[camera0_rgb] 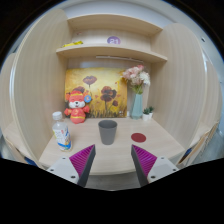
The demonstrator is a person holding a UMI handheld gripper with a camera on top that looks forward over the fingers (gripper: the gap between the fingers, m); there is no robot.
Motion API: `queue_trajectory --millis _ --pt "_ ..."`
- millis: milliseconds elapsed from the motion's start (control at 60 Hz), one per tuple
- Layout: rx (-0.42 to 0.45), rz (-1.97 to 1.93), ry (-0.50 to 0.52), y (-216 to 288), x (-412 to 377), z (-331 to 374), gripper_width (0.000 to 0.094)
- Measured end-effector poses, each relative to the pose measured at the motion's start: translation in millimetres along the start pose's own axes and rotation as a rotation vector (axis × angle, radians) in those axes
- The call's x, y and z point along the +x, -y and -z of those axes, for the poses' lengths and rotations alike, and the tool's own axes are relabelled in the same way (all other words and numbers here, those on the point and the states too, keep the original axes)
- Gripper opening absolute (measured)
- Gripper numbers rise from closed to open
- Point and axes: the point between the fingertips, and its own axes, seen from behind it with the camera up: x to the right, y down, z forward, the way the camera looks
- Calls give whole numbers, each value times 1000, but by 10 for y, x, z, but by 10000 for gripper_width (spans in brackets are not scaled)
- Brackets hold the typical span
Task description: Pour water
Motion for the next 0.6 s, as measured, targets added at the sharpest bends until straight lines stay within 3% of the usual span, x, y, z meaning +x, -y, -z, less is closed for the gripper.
queue_trajectory --millis 150,317,600 --pt "-55 15 135 -451 -962 -160 735" --pt "-83 51 236 -556 -1687 -468 737" --pt "-59 57 270 -307 -2238 -1202 735"
